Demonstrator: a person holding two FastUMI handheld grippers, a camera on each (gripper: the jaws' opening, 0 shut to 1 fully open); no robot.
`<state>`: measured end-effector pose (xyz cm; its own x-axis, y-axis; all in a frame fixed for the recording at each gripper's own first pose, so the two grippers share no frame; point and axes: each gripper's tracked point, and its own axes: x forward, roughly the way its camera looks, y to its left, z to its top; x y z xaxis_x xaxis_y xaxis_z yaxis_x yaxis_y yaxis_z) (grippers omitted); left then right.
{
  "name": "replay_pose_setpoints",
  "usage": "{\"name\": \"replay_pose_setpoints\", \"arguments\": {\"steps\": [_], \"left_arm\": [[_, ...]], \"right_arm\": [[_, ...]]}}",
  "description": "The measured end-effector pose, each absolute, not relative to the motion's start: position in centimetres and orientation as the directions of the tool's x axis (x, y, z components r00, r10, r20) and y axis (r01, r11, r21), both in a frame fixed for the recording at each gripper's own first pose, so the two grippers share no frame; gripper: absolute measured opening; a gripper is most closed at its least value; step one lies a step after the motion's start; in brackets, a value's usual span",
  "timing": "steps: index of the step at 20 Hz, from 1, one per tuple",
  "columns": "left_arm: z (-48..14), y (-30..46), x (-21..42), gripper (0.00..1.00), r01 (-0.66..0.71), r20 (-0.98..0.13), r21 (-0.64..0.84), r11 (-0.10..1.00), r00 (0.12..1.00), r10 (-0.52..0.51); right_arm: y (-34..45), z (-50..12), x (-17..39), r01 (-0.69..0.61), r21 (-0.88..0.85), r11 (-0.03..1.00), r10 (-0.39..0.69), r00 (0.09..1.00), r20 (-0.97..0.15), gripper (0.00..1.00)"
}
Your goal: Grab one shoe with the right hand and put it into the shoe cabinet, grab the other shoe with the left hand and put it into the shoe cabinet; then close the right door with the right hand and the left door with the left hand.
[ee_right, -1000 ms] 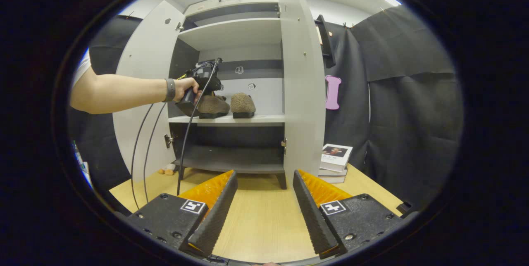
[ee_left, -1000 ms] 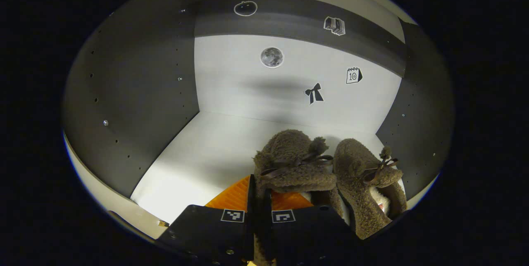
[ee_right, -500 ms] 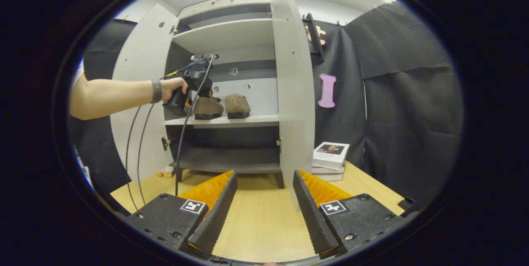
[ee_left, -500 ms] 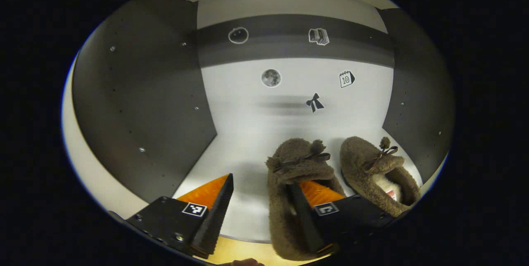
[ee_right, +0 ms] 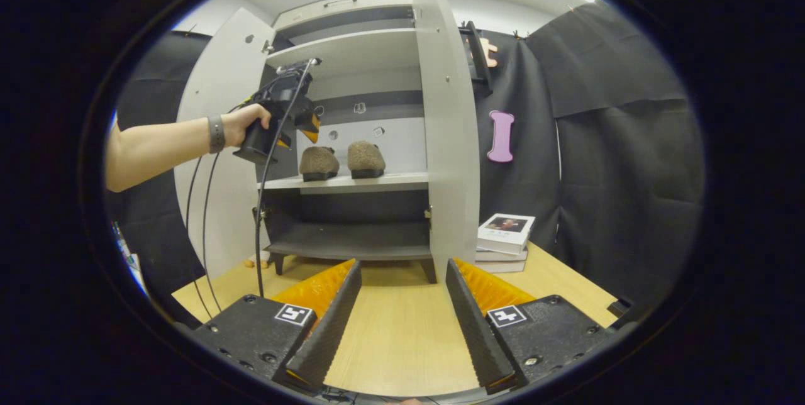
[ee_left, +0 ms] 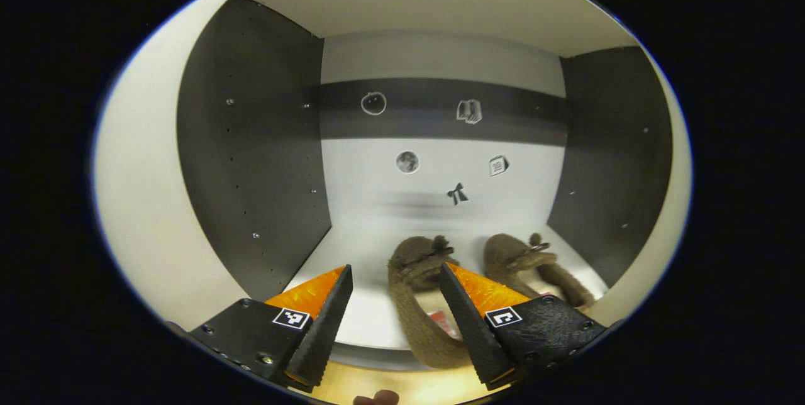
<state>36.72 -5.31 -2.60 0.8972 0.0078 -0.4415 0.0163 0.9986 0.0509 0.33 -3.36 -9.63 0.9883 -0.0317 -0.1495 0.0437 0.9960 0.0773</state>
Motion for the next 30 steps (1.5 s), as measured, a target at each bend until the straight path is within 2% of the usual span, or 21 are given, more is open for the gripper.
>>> {"name": "replay_pose_setpoints", "arguments": {"steps": [4,5,6,7,13,17,23,24,25,27,30], "left_arm": [[2.1,-6.3,31.6,0.86,0.089,-0.307,-0.016,0.996,0.947,-0.09],[2.9,-6.5,29.9,0.78,0.111,-0.277,-0.036,0.993,0.954,-0.117],[3.6,-6.6,28.2,0.87,0.134,-0.243,-0.054,0.99,0.959,-0.143],[4.1,-6.4,26.5,0.91,0.148,-0.211,-0.064,0.987,0.965,-0.159],[3.1,-3.6,17.1,0.93,0.11,-0.035,0.02,0.994,0.993,-0.11],[-1.2,-2.5,10.2,0.94,0.077,-0.081,0.04,0.996,0.994,-0.074],[-5.2,-1.9,3.1,0.95,-0.001,-0.114,0.057,0.998,0.993,0.007],[-5.5,-1.7,2.4,0.94,-0.011,-0.124,0.064,0.998,0.992,0.018],[-5.7,-1.7,1.7,0.94,-0.012,-0.131,0.06,0.998,0.991,0.02],[-5.9,-1.9,0.7,0.94,-0.008,-0.157,0.041,0.999,0.987,0.014],[-4.8,-2.0,0.2,0.94,-0.002,-0.127,0.068,0.998,0.992,0.011]], "right_arm": [[-3.3,-9.2,0.1,0.037,0.073,0.997,-0.027,0.989,-0.145,0.87],[-3.2,-9.0,0.0,0.034,0.074,0.997,-0.023,0.989,-0.143,0.87],[-3.1,-8.8,0.0,0.03,0.076,0.997,-0.019,0.99,-0.141,0.87],[-3.1,-8.8,0.1,0.028,0.078,0.997,-0.017,0.99,-0.139,0.87],[-3.1,-7.9,0.0,0.022,0.094,0.995,-0.012,0.994,-0.111,0.87],[-3.1,-7.0,0.0,0.009,0.107,0.994,0.0,0.996,-0.087,0.87],[-3.2,-5.0,0.0,-0.009,0.108,0.994,0.017,0.998,-0.069,0.88],[-3.5,-3.4,-0.2,-0.015,0.122,0.992,0.021,0.999,-0.046,0.9],[-4.1,-1.5,-0.3,-0.021,0.135,0.991,0.024,1.0,-0.016,0.88],[-7.1,2.2,0.1,-0.006,0.141,0.99,0.003,1.0,0.026,0.92],[-12.2,7.9,0.6,0.029,0.157,0.987,-0.043,0.995,0.086,0.95]]}}
